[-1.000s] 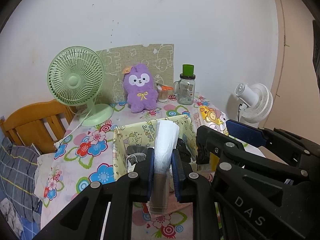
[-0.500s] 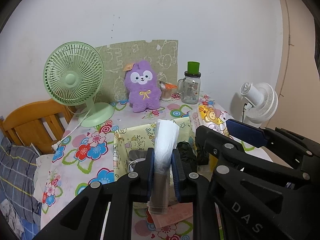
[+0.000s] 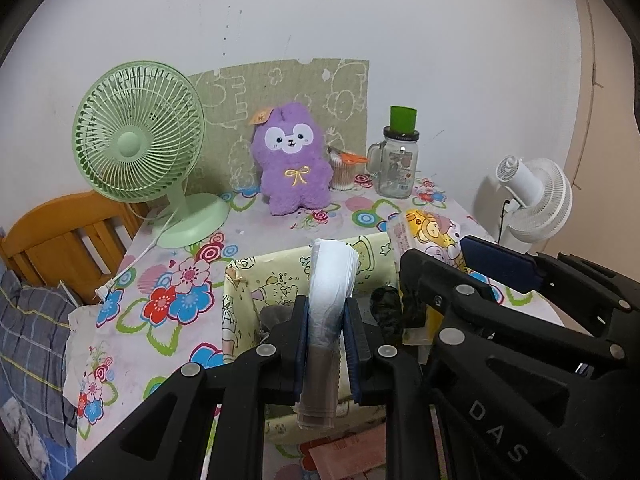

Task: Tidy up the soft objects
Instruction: 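Carry the cartoon pouch and white towel over the fabric box opening, then lower both grippers into the box and open them to release pouch and towel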

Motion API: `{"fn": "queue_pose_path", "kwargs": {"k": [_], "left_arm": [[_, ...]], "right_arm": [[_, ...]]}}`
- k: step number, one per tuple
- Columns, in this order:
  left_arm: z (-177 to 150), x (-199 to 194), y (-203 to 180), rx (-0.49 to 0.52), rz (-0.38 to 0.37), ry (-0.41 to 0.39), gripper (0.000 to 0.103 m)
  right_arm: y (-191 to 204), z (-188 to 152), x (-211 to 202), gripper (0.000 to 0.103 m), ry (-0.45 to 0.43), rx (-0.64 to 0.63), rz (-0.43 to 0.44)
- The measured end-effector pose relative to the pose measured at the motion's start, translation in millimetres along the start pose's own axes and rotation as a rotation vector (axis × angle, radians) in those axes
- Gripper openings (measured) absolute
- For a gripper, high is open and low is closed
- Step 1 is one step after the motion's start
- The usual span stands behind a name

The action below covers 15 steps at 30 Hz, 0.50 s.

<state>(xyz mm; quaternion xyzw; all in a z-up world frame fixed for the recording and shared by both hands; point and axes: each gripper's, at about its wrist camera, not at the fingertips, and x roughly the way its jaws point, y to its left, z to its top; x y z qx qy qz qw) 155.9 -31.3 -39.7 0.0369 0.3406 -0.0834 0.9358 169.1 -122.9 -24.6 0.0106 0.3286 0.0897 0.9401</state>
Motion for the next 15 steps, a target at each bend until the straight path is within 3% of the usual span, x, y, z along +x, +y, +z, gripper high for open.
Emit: {"fn": "queue_pose_path", "kwargs": {"k": [12,15], "left_arm": [[1,35,3,-0.008,0.004,0.050,0.017],[1,45,6,-0.022,0.005,0.065,0.022]], "right_arm": [[-3,0,38,0.042,0.052,-0.011,-0.004],[-3,0,50,0.042,0.070,-0.015,0.000]]}}
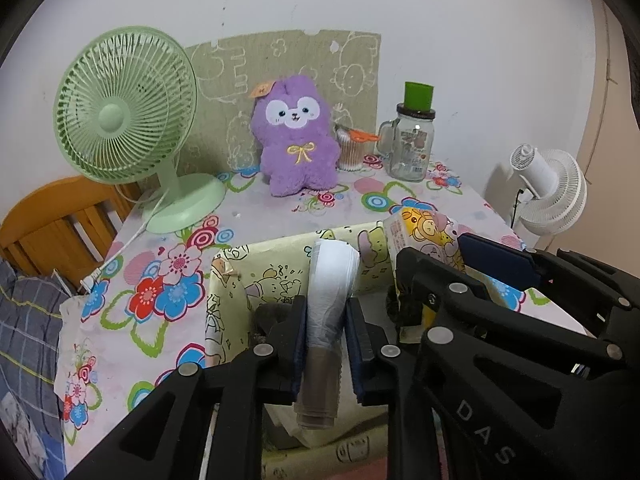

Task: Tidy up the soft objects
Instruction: 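Lower both grippers into the box and open them to release pouch and towel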

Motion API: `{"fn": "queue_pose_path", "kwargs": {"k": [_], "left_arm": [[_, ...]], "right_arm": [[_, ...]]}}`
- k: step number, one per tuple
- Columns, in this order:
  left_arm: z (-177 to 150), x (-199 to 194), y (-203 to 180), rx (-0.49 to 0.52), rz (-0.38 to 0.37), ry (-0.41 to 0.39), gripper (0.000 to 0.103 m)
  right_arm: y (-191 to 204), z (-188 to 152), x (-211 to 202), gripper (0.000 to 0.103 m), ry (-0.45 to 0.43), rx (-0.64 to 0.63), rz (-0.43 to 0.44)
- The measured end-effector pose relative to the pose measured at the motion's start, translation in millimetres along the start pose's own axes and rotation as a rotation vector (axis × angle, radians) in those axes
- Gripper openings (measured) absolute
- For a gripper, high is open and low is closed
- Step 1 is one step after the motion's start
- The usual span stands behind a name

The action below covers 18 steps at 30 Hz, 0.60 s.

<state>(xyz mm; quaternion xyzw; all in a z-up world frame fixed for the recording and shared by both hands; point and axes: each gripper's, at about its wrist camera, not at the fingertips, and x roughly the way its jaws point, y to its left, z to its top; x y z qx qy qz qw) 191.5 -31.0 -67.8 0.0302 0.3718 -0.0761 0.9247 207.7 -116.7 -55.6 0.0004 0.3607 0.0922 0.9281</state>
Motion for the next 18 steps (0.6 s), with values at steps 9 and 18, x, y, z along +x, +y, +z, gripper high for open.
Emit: {"fn": "queue_pose_path", "kwargs": {"k": [9,18], "left_arm": [[-1,21,8,-0.021,0.008,0.032,0.041],[-6,25,6,-0.012,0.008,0.034,0.069]], "right_arm": [[-1,0,28,0.042,0.042,-0.005,0.042],[-3,-5,39,0.081,0.055,0.014,0.065]]}}
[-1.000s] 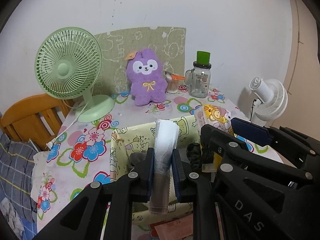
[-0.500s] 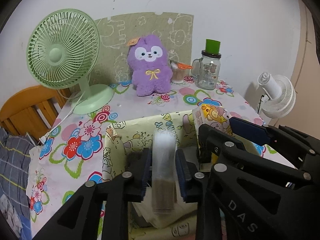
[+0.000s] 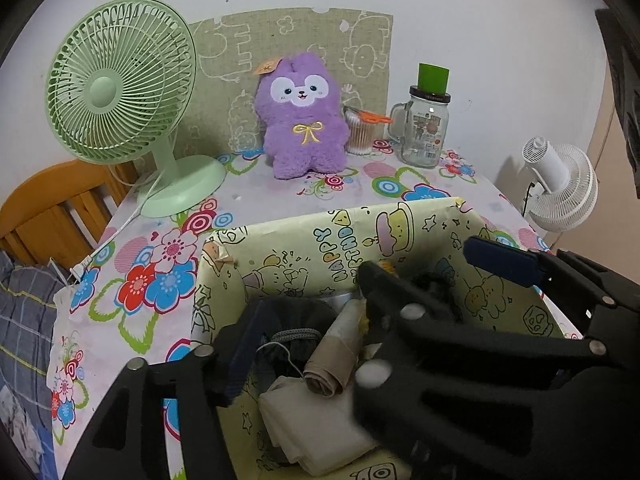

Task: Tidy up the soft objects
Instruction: 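Lower both grippers into the box and open them to release pouch and towel, then withdraw both open grippers up and back out of the fabric box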

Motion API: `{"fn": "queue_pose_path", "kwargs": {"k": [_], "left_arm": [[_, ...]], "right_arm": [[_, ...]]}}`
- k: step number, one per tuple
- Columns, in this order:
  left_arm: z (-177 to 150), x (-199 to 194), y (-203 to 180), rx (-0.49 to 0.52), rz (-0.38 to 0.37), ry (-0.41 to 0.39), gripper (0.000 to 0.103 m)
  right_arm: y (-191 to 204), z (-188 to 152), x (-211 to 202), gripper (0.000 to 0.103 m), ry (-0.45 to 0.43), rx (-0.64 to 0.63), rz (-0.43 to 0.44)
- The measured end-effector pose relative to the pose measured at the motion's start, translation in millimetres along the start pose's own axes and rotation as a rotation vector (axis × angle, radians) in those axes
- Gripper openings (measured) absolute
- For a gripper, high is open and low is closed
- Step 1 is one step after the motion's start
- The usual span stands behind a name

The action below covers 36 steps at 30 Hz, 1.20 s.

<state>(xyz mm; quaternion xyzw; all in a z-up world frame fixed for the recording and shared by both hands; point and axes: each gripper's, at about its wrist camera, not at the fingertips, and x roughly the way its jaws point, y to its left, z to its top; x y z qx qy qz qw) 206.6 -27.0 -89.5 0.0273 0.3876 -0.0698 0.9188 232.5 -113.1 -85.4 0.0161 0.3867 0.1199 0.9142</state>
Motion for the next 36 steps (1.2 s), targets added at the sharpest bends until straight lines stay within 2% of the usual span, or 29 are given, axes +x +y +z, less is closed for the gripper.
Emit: {"fn": "queue_pose_path", "kwargs": {"k": [5,15,30,36], "left_arm": [[-3,-1,-3,0.014,0.009,0.000,0.079],[-9,-14,-10,0.031,0.014,-0.024,0.082],[-19,-47,-14,0.024,0.023,-0.064,0.082],[-24,-59,-18,0.023,0.029,-0.087,0.088]], "right_arm": [[-1,-4,-1,0.082,0.006,0.006,-0.008],[-2,-12,-17,0.089,-0.013,0.006,-0.036],[6,-23,-50,0.090,-0.066,-0.007,-0.035],[9,-27,-64,0.090,-0.083,-0.015,-0.040]]}}
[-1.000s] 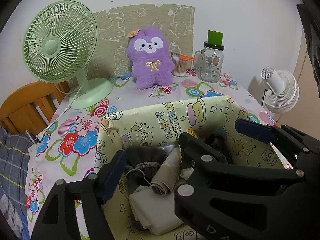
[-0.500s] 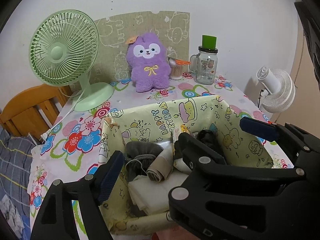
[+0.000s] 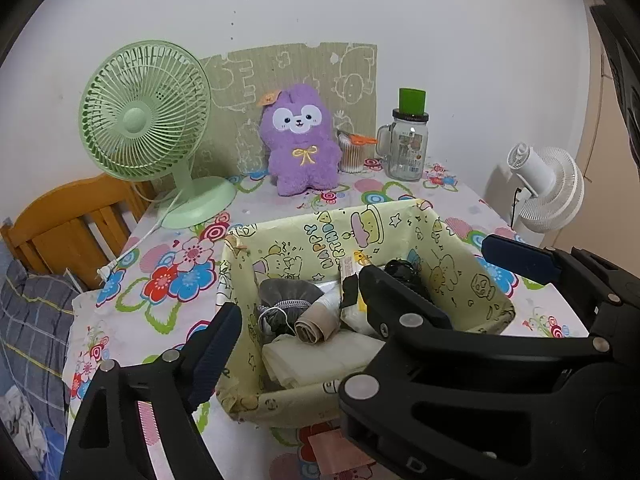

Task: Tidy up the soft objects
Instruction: 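Withdraw both open grippers up and back out of the fabric box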

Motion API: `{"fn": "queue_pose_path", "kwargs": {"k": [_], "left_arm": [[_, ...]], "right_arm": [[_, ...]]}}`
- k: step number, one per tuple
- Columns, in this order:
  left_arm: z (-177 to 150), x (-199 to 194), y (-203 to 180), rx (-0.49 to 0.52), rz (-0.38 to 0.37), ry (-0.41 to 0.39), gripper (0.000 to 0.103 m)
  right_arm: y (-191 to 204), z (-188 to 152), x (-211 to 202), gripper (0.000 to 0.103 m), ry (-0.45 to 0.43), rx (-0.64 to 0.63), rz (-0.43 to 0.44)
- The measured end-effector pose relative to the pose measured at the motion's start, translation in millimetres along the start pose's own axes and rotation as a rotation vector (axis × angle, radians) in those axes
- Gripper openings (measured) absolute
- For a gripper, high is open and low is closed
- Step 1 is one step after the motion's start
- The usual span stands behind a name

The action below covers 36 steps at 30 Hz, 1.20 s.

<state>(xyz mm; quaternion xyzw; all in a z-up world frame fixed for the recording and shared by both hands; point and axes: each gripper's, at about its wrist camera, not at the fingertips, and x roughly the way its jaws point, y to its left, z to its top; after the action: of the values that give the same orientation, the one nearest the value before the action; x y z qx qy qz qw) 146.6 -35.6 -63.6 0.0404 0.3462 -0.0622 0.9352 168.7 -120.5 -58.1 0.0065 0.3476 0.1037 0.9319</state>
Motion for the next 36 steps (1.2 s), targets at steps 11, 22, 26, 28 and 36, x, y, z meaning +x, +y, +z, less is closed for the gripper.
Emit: {"fn": "queue_pose_path", "kwargs": {"k": [11,22,26,28,36], "left_arm": [[-5,-21,-4,0.003,0.021,-0.027,0.094],[-11,-44,-8,0.001,0.030,-0.063,0.095],[-15,-52,-9,0.001,0.030,-0.076,0.095],[-17,-56,-9,0.001,0.029,-0.080,0.095],[-25,-69,-16,0.012,0.024,-0.092,0.095]], "right_arm": [[3,-6,-24,0.093,-0.035,-0.008,-0.014],[9,-9,-47,0.096,-0.079,-0.028,-0.032],[11,-12,-56,0.096,-0.093,-0.032,-0.037],[12,-14,-61,0.097,-0.099,-0.033,-0.038],[11,-24,-77,0.097,-0.111,-0.032,-0.043]]}}
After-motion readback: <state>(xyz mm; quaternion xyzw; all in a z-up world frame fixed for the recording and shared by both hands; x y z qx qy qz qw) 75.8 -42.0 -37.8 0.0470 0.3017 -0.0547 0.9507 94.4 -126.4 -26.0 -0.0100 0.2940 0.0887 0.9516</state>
